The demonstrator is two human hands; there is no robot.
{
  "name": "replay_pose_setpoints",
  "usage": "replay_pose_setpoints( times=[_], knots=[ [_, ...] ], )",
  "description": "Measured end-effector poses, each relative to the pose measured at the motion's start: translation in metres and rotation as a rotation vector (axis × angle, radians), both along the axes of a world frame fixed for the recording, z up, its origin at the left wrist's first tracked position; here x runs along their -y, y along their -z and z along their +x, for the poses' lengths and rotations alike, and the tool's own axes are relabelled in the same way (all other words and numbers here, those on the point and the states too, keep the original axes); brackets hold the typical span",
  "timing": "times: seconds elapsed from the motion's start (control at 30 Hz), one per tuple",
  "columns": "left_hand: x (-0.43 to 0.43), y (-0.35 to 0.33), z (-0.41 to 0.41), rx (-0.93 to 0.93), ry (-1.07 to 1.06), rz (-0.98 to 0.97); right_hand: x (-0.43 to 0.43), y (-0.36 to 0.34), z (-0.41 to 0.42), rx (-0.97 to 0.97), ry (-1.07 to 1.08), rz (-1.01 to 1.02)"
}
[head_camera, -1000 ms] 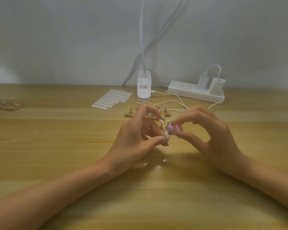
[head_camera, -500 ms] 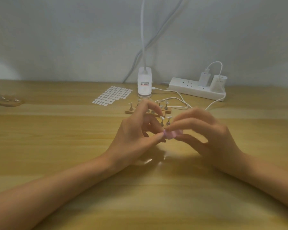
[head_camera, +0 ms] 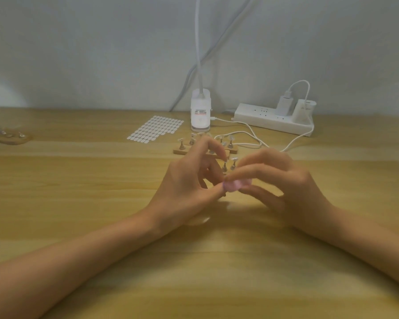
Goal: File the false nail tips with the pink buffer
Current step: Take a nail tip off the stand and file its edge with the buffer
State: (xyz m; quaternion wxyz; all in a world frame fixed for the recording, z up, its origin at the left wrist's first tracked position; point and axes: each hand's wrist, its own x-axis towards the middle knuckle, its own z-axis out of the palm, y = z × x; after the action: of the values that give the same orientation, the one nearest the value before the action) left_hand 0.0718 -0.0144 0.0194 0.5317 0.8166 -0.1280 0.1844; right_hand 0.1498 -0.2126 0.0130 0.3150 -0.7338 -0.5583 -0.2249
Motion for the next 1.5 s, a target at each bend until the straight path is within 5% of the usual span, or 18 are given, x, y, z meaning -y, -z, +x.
replay_pose_setpoints(
  times=[1.5],
  knots=[
    [-0.0018,0.0025,0.0006,-0.038,0.047,0.004,0.0023,-0.0017,0.0041,-0.069,0.029,0.046]
  ],
)
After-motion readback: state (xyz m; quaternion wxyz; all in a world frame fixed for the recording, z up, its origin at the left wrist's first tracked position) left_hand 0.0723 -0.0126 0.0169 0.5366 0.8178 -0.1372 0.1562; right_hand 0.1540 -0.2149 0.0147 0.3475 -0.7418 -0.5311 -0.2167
